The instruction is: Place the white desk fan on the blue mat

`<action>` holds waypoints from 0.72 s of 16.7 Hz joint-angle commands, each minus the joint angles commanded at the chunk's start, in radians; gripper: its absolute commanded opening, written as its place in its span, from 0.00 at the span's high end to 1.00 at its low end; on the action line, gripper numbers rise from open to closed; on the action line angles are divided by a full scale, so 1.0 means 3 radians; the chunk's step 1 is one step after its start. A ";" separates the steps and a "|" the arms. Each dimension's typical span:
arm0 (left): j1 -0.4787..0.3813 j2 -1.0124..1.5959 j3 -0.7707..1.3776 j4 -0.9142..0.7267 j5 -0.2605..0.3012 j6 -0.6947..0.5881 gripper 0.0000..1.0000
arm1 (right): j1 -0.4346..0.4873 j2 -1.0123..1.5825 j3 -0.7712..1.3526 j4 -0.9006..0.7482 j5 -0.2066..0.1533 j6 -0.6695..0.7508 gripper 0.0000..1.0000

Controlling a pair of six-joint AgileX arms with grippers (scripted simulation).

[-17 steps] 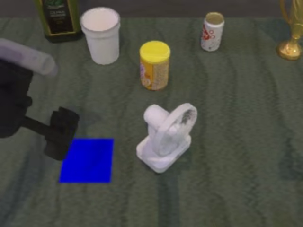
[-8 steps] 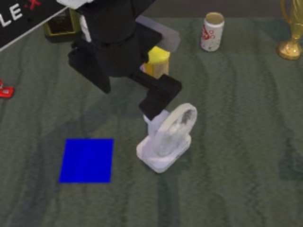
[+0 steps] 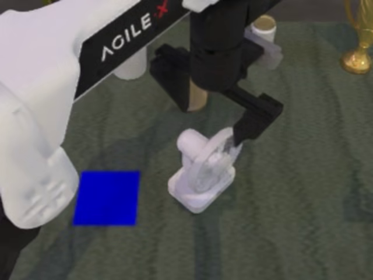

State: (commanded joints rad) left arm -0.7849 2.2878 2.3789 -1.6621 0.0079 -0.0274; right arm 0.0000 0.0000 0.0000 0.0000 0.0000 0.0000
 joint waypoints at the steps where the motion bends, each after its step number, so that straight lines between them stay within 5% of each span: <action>1: -0.0012 0.0041 0.0055 -0.0014 -0.0005 -0.0008 0.00 | 0.0000 0.0000 0.0000 0.0000 0.0000 0.0000 0.00; 12: -0.0006 -0.0061 -0.0454 0.0391 -0.0009 -0.0003 0.00 | 0.0000 0.0000 0.0000 0.0000 0.0000 0.0000 0.00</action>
State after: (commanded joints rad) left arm -0.7868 2.2694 2.2428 -1.5448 0.0053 -0.0282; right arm 0.0000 0.0000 0.0000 0.0000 0.0000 0.0000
